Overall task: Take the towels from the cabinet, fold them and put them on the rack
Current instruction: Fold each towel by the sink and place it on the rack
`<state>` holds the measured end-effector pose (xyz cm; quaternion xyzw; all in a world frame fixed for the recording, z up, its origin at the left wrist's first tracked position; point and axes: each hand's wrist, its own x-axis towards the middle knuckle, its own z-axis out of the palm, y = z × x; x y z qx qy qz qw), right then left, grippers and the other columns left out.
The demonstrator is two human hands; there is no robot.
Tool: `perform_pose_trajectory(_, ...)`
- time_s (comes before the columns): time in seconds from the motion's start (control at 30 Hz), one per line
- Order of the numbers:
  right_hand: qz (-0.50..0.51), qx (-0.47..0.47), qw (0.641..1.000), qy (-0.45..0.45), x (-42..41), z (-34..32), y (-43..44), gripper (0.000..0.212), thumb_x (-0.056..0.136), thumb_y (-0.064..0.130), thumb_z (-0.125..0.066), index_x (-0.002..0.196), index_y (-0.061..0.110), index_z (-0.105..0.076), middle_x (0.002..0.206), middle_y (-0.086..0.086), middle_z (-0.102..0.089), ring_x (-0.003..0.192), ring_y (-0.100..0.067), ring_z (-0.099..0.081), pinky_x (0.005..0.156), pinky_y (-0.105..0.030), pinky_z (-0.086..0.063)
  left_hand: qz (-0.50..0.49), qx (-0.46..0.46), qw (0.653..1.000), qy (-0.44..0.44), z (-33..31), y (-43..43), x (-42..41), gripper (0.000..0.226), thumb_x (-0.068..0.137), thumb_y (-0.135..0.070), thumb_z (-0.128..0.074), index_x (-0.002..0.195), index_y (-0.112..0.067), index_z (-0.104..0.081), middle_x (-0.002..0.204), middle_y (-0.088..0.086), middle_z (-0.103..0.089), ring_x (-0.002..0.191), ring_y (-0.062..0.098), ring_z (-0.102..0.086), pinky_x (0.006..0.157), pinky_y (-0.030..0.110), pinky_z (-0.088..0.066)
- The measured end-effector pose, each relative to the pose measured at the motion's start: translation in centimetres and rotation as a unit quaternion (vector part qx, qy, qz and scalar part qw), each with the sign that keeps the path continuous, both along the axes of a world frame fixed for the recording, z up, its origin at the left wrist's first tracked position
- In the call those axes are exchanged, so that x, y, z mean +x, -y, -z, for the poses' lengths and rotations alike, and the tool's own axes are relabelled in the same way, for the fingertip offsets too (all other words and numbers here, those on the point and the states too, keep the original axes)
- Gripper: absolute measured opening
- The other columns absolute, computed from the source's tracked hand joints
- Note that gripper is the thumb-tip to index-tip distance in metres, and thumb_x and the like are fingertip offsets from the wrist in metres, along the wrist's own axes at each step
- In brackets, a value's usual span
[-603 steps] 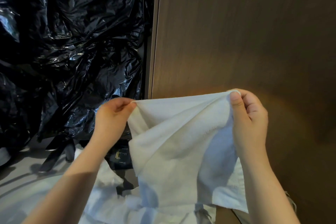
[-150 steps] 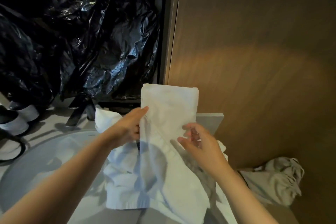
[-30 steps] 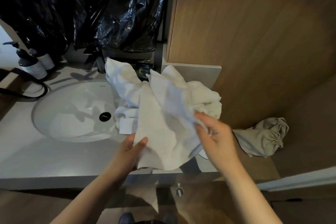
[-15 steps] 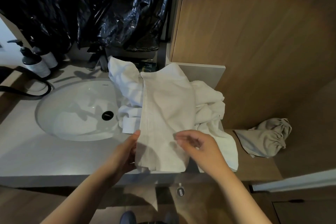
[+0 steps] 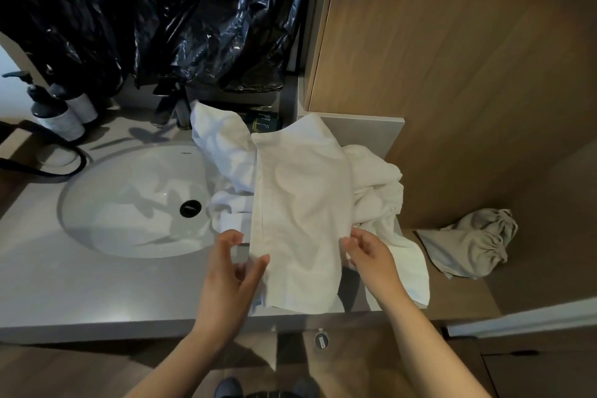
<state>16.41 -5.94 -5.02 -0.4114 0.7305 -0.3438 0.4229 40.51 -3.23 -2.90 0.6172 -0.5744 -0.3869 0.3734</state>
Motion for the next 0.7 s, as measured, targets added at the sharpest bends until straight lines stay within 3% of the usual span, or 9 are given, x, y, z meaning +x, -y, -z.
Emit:
perform_pose_trajectory(0.1, -0.02, -0.004, 1.0, 0.008, 0.5, -0.3, -0.2, 0.021, 0.096, 0.037, -0.058, 0.09, 0.017, -0.061, 0.088, 0.004, -0.064, 0.085, -0.015, -0.059, 0.076, -0.023, -0.048, 0.015, 0.003, 0.999, 0.029, 0.8, -0.3, -0.3, 0.029, 0.087, -0.04, -0.062, 0.109, -0.027, -0.048, 0.109, -0.001, -0.054, 0.072, 0.019, -0.065, 0.067, 0.04, -0.058)
perform_pose_trajectory(0.17, -0.017, -0.003, 1.0, 0.025, 0.7, -0.7, -0.3, 0.017, 0.097, 0.04, -0.054, 0.094, 0.023, -0.057, 0.095, 0.007, -0.063, 0.089, -0.011, -0.059, 0.072, -0.019, -0.044, 0.01, 0.018, 0.999, 0.029, 1.2, -0.2, -0.5, 0.026, 0.086, -0.044, -0.061, 0.103, -0.025, -0.055, 0.111, -0.003, -0.054, 0.076, 0.015, -0.065, 0.072, 0.038, -0.058)
perform_pose_trajectory(0.27, -0.018, -0.009, 0.998, 0.065, 0.9, -1.0, -0.5, 0.014, 0.1, 0.044, -0.047, 0.11, 0.034, -0.047, 0.107, 0.023, -0.055, 0.096, 0.0, -0.053, 0.082, -0.021, -0.042, 0.007, 0.054, 0.998, 0.033, 1.7, 0.4, -1.2, 0.021, 0.086, -0.039, -0.066, 0.092, -0.02, -0.06, 0.103, -0.002, -0.059, 0.085, 0.014, -0.063, 0.078, 0.035, -0.057)
perform_pose_trajectory(0.33, -0.017, -0.019, 0.998, 0.06, 1.0, -1.3, -0.6, 0.02, 0.1, 0.044, -0.046, 0.117, 0.034, -0.043, 0.107, 0.026, -0.053, 0.095, 0.002, -0.053, 0.083, -0.021, -0.042, 0.004, 0.07, 0.997, 0.038, 1.9, 0.7, -1.8, 0.021, 0.086, -0.034, -0.069, 0.08, -0.016, -0.061, 0.091, 0.002, -0.061, 0.081, 0.017, -0.062, 0.076, 0.034, -0.055)
perform_pose_trajectory(0.47, 0.019, -0.078, 0.997, 0.004, 0.4, -1.9, -1.0, 0.015, 0.097, 0.042, -0.054, 0.104, 0.03, -0.049, 0.097, 0.008, -0.066, 0.083, -0.007, -0.065, 0.056, -0.009, -0.045, 0.006, 0.121, 0.992, -0.04, 1.9, 0.8, -1.8, 0.028, 0.097, -0.023, -0.053, 0.073, -0.008, -0.057, 0.075, 0.009, -0.062, 0.067, 0.022, -0.06, 0.063, 0.029, -0.052)
perform_pose_trajectory(0.53, 0.029, -0.077, 0.996, -0.013, -0.1, -2.0, -1.2, 0.021, 0.092, 0.046, -0.061, 0.101, 0.034, -0.046, 0.097, 0.009, -0.067, 0.077, -0.003, -0.065, 0.053, -0.008, -0.044, 0.014, 0.142, 0.986, -0.083, 1.8, 0.5, -1.4, 0.031, 0.1, -0.021, -0.043, 0.073, -0.009, -0.053, 0.073, 0.01, -0.056, 0.065, 0.022, -0.054, 0.062, 0.03, -0.045)
perform_pose_trajectory(0.6, 0.011, -0.013, 1.0, 0.016, -0.1, -2.1, -1.4, 0.036, 0.086, 0.056, -0.064, 0.11, 0.036, -0.045, 0.102, 0.019, -0.062, 0.082, 0.001, -0.061, 0.057, -0.01, -0.044, 0.025, 0.157, 0.981, -0.115, 1.9, 0.1, -1.3, 0.03, 0.102, -0.021, -0.039, 0.077, -0.009, -0.05, 0.075, 0.012, -0.053, 0.067, 0.026, -0.05, 0.064, 0.035, -0.044)
perform_pose_trajectory(0.7, 0.006, 0.079, 0.975, 0.207, 0.4, -1.5, -1.5, 0.044, 0.085, 0.058, -0.061, 0.12, 0.032, -0.055, 0.112, 0.009, -0.069, 0.102, -0.013, -0.064, 0.086, -0.03, -0.052, 0.03, 0.18, 0.967, -0.179, 1.8, -0.2, -1.2, 0.028, 0.102, -0.022, -0.037, 0.082, -0.007, -0.048, 0.079, 0.015, -0.052, 0.069, 0.031, -0.049, 0.066, 0.04, -0.044)
